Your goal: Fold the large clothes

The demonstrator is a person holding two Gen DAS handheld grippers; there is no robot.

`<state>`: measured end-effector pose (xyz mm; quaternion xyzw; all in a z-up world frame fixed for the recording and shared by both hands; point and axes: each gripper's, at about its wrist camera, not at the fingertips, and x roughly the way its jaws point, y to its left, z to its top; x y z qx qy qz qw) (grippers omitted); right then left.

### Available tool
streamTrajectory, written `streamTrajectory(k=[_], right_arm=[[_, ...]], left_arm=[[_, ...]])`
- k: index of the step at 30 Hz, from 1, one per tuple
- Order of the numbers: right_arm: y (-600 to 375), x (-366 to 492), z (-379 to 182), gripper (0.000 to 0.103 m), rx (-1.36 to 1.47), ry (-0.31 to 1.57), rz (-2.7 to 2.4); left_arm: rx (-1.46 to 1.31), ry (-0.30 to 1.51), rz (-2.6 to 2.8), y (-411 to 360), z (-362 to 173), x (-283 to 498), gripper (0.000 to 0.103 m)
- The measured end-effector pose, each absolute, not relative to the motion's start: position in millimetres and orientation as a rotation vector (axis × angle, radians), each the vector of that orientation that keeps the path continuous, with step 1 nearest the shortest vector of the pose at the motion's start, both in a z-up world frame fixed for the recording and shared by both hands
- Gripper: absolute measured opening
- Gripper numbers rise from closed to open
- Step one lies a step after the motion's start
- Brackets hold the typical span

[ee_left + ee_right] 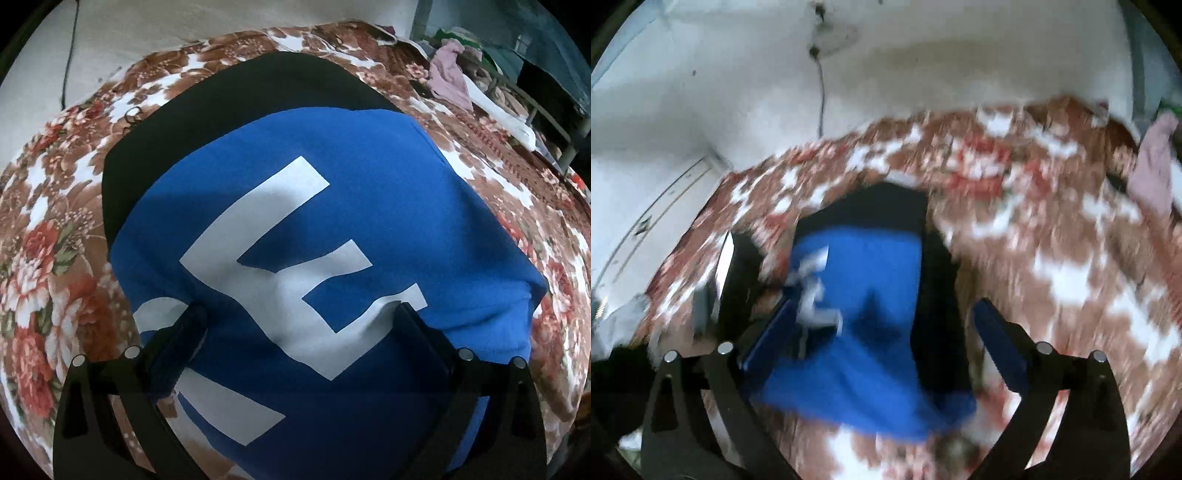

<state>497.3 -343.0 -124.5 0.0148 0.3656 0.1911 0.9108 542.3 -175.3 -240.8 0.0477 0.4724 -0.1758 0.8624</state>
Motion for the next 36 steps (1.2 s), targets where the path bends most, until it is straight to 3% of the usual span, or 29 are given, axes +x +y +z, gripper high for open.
streamTrajectory(k=[4, 9, 11, 20, 25, 31, 36], right_arm=[[-311, 547, -145, 0.094, 0.006, 0.823, 0.354], [-299, 590, -206, 0.083, 0.040, 0.996, 0.314], [-297, 593, -223, 0.083, 0.004, 1.028, 0.305], [-333, 600, -252, 0.097, -0.012, 1.063, 0.248], [-344, 587, -241, 0.098, -0.047, 1.032, 0.215], [-338, 543, -190, 0.095, -0.069, 0.911, 0.242], [-316, 526, -212, 0.095, -0.136, 0.971, 0.261]], left_arm=[[0.096, 0.973, -0.351, -175, -240, 539, 0.099], [0.095, 0.940, -0.344, -173, -240, 534, 0.099], [0.092, 0.937, -0.350, -172, -241, 533, 0.099], [0.136, 0.917, -0.374, -174, -242, 527, 0.099], [0.166, 0.881, -0.344, -177, -231, 513, 0.099], [0.098, 0.826, -0.327, -152, -197, 483, 0.097], [0.082, 0.888, -0.351, -153, -216, 476, 0.097]])
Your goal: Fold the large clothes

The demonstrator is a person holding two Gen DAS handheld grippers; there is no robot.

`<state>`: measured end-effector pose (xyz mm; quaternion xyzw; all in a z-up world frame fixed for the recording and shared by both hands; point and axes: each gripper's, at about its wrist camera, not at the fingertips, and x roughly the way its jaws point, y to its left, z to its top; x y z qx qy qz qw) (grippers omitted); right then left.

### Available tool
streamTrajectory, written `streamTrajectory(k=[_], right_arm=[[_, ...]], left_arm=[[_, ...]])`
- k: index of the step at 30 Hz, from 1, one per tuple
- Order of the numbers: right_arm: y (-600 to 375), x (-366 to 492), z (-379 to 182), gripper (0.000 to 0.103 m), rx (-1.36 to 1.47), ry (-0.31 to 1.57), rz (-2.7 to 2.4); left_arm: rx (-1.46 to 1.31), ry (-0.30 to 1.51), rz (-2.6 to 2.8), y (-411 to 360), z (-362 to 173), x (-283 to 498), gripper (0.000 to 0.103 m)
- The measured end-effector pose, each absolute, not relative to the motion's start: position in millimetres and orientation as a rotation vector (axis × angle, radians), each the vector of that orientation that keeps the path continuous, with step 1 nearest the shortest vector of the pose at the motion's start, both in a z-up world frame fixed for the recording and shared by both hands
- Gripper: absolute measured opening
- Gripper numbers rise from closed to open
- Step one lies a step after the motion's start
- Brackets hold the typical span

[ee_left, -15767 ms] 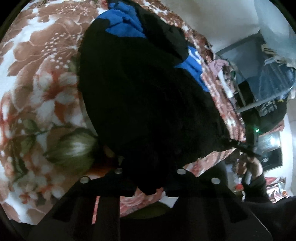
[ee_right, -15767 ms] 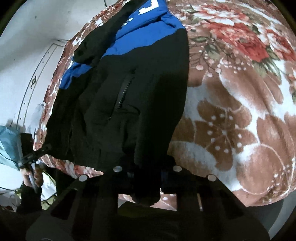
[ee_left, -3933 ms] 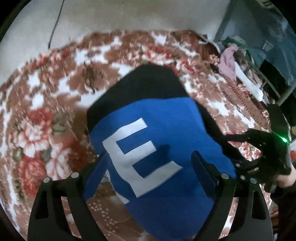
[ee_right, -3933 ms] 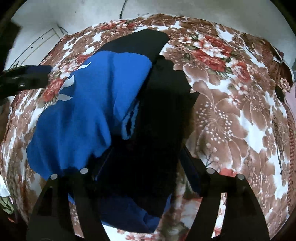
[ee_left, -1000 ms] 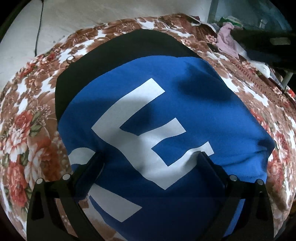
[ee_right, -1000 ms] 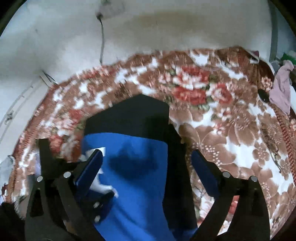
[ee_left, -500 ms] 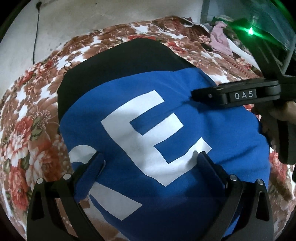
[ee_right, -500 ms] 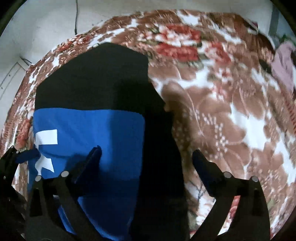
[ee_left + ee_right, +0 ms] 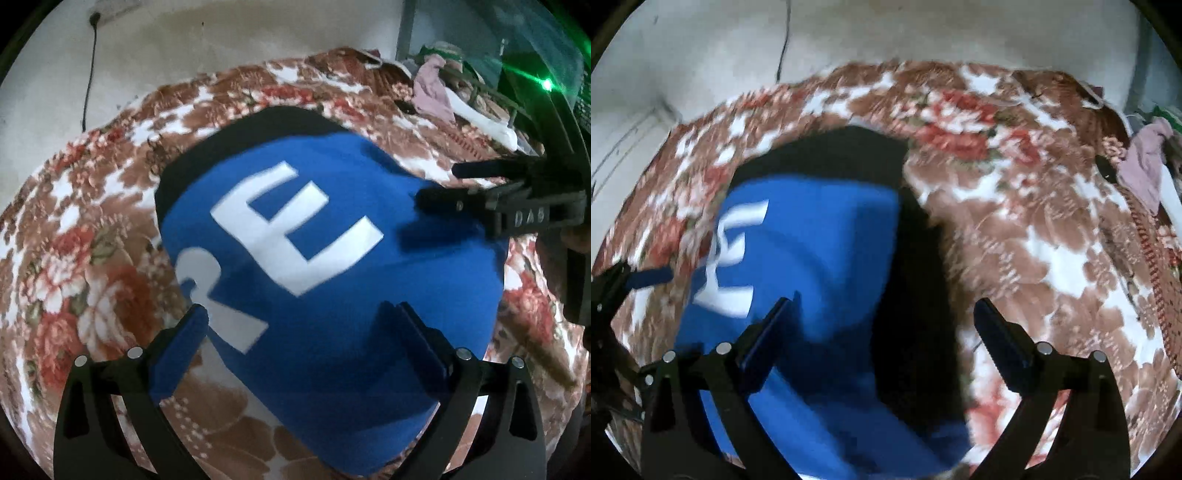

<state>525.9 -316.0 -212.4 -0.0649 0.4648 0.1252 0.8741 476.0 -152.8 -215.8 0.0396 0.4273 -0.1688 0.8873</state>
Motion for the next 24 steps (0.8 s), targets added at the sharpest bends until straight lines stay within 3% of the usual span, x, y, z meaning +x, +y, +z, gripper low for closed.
streamTrajectory(k=[6, 13, 17, 24], right_arm=[[-358, 518, -252, 0.098, -0.015, 1.031, 0.267], [-409, 508, -223, 0.098, 0.271, 1.093, 0.375], [-424, 518, -204, 0.098, 0.239, 1.095, 0.378], [-430, 555, -233, 0.098, 0.383, 1.219, 0.476]], left_arm=[[-0.058, 0.994, -0.412, -136, -244, 477, 0.099], [-0.454, 1.063, -0.492, -72, -235, 469, 0.098], [-0.586, 1.101, -0.485, -41, -249, 473, 0.097], [-0.730, 1.093, -0.518, -26, -279, 487, 0.097]])
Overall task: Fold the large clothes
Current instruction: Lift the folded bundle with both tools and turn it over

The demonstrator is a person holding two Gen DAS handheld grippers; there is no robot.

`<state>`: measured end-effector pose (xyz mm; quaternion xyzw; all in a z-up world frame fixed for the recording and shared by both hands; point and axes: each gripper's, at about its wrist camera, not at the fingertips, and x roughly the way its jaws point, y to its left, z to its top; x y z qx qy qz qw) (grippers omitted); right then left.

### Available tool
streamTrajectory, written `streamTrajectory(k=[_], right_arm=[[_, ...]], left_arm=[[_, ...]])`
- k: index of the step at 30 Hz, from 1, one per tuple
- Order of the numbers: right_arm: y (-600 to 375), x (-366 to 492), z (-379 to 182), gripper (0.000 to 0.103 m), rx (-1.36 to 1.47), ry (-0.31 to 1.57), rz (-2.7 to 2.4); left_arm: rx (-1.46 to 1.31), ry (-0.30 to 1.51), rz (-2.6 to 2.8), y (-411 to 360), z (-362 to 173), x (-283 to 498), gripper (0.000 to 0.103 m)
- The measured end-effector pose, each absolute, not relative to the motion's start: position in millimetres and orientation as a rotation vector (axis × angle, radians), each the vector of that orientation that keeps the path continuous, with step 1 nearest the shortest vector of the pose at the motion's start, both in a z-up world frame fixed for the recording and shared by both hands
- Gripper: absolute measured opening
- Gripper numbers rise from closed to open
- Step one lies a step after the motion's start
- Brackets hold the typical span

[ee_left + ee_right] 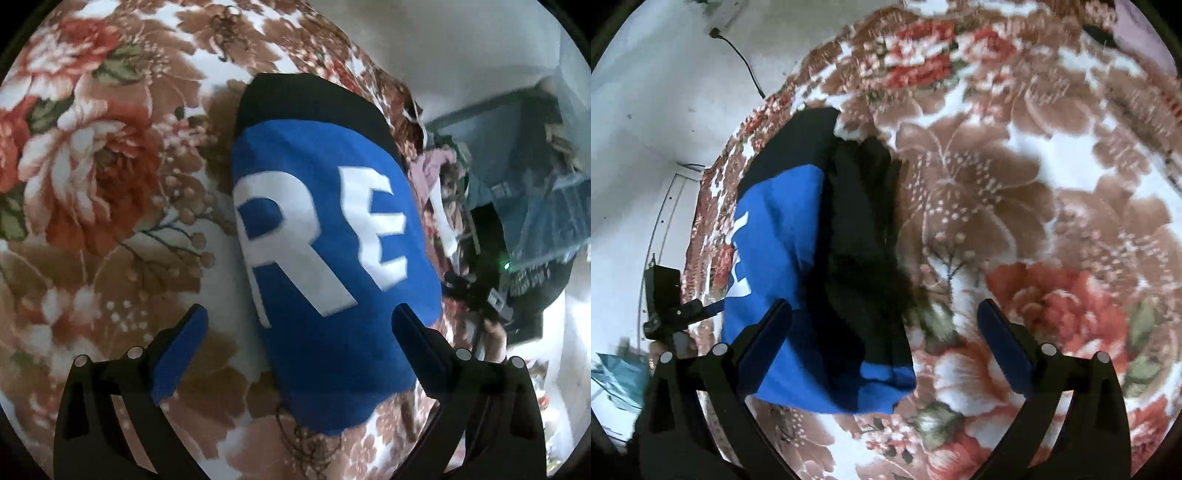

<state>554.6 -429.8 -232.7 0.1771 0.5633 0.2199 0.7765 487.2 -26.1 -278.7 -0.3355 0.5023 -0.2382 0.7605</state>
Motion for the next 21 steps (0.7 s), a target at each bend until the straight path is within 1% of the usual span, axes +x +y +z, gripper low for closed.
streamTrajectory(k=[10, 18, 20, 21], right_arm=[[-405, 573, -284, 0.098, 0.449, 1.290, 0.610], [-382, 577, -293, 0.099, 0.562, 1.281, 0.786], [-378, 580, -299, 0.096, 0.582, 1.293, 0.796], [-377, 581, -304, 0.088, 0.594, 1.307, 0.804]], left_arm=[[-0.829, 1.082, -0.638, -33, -326, 507, 0.096], [-0.901, 1.004, -0.808, -60, -328, 513, 0.096], [-0.910, 0.996, -0.799, -65, -330, 515, 0.096], [-0.918, 0.990, -0.800, -66, -332, 516, 0.096]])
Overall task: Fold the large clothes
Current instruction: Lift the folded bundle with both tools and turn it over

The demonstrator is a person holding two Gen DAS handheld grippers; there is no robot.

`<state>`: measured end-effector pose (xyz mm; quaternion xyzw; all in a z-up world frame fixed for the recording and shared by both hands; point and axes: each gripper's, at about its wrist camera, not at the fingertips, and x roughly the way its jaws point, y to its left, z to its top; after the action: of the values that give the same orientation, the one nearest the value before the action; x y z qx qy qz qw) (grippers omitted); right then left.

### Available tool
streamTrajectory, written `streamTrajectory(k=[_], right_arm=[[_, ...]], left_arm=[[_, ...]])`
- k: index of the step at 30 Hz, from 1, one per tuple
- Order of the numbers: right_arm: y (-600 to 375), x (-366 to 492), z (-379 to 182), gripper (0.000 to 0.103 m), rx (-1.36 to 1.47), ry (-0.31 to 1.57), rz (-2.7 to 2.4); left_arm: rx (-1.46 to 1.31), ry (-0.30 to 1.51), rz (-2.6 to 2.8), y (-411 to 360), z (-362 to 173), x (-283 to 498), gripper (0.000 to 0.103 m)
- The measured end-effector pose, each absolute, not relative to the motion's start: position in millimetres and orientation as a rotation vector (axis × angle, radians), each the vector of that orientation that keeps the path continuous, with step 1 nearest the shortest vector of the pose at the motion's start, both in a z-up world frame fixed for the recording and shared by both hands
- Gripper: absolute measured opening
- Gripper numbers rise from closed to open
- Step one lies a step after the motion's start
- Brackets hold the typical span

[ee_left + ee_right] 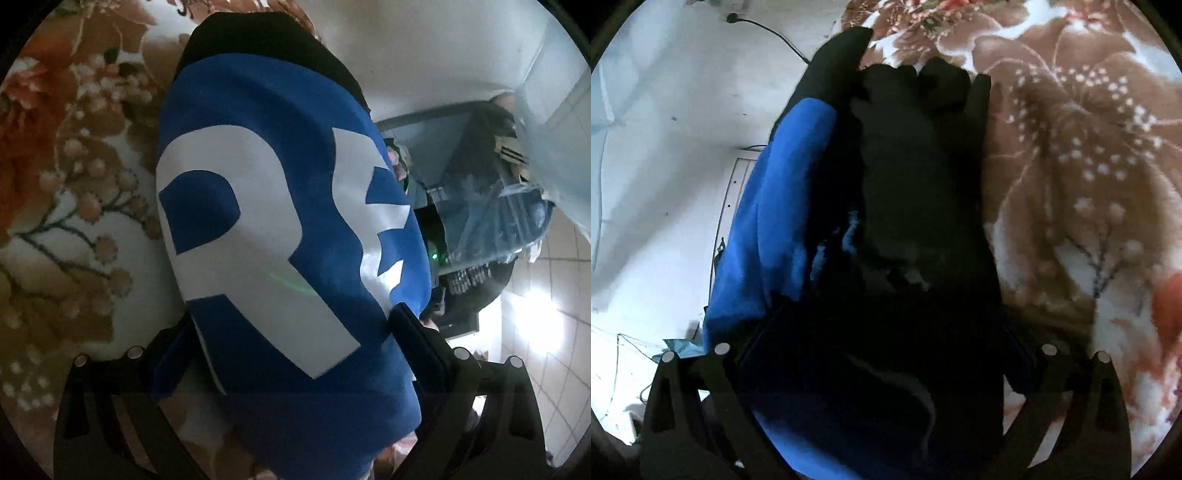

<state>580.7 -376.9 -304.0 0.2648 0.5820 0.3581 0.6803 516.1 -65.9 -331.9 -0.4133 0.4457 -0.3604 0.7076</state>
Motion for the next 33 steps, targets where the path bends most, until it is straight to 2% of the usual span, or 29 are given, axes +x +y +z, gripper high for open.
streamTrajectory(k=[1, 4, 6, 9, 12, 16, 27, 33], right_arm=[[-377, 581, -307, 0.083, 0.598, 1.309, 0.800], [-381, 581, -312, 0.069, 0.632, 1.295, 0.820], [-384, 579, -314, 0.062, 0.657, 1.282, 0.831], [-391, 573, -309, 0.053, 0.669, 1.257, 0.831], [-384, 570, -297, 0.045, 0.644, 1.244, 0.832], [-382, 564, -273, 0.039, 0.607, 1.228, 0.837], [-411, 517, -198, 0.038, 0.615, 1.105, 0.874], [-490, 469, -153, 0.038, 0.648, 0.996, 0.837]], left_arm=[[-0.925, 0.985, -0.803, -65, -334, 514, 0.096], [-0.955, 0.978, -0.789, -58, -343, 513, 0.079], [-0.978, 0.979, -0.786, -55, -346, 513, 0.064], [-0.990, 0.984, -0.771, -51, -343, 511, 0.048], [-0.949, 0.974, -0.773, -56, -324, 511, 0.041], [-0.889, 0.951, -0.788, -63, -294, 509, 0.037], [-0.758, 0.880, -0.840, -89, -197, 478, 0.034], [-0.668, 0.857, -0.930, -153, -153, 459, 0.033]])
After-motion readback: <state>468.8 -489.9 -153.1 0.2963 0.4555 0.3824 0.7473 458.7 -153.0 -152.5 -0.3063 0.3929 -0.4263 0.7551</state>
